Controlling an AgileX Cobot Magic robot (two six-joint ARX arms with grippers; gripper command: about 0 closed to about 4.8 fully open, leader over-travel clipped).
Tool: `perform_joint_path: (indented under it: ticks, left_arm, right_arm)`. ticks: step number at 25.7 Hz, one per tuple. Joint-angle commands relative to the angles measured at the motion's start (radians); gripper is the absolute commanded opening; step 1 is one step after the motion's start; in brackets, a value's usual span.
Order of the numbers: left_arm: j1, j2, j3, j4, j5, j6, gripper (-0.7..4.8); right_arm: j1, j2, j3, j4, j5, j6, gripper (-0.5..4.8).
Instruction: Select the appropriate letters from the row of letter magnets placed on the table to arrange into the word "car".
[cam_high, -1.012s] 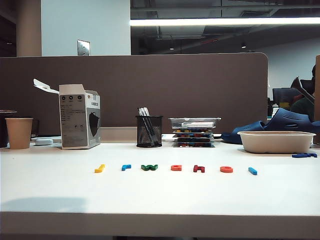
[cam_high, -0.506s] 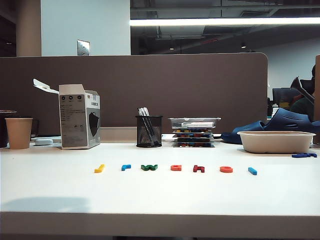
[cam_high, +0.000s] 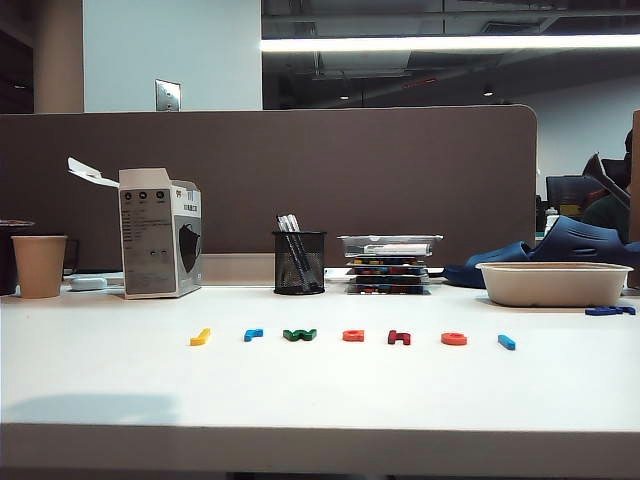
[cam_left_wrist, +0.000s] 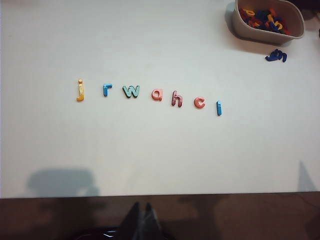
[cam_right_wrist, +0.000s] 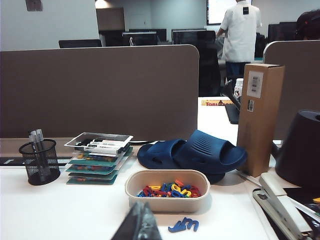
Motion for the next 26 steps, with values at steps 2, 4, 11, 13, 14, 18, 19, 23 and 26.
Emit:
perform_joint_path:
  ticks: [2, 4, 11, 13, 14, 18, 19, 23, 26]
  left_arm:
    - [0.002, -0.002, 0.004, 0.004, -0.011, 0.001, -0.06]
    - [0.002, -0.002, 0.004, 0.004, -0.011, 0.001, -0.05]
    - [0.002, -0.002, 0.004, 0.004, -0.011, 0.001, -0.05]
    - [0.002, -0.002, 0.004, 0.005, -0.011, 0.001, -0.05]
    - [0.002, -0.002, 0.004, 0.004, -0.011, 0.001, -0.05]
    - [0.002, -0.002, 0.004, 0.005, -0.011, 0.001, -0.05]
    - [0.002, -0.002, 0.004, 0.004, -0.011, 0.001, -0.05]
    - [0.002, -0.002, 0.004, 0.005, -0.011, 0.001, -0.05]
    - [0.002, -0.002, 0.004, 0.004, -0.011, 0.001, -0.05]
  right_arm:
    - [0.002, 0.200, 0.241, -0.171, -0.152, -0.067, -0.01]
    - [0.002, 0.337, 0.385, -0.259, -0.266, -0.107, -0.01]
    - [0.002, 0.806, 0.871, -0.582, -0.375, -0.319, -0.01]
    - [0.002, 0.935, 0.985, -0.674, -0.404, -0.455, -0.01]
    - [0.003, 0.967, 1.005, -0.678, -0.425, -0.476, -0.01]
    - [0.004, 1.110, 1.028, -0.651, -0.684, -0.571, -0.01]
    - [0.005, 1.139, 1.028, -0.651, -0.739, -0.588, -0.01]
    - [0.028, 1.261, 1.028, -0.664, -0.782, -0.663, -0.01]
    - [0.056, 1.363, 1.028, -0.676, -0.779, -0.709, -0.01]
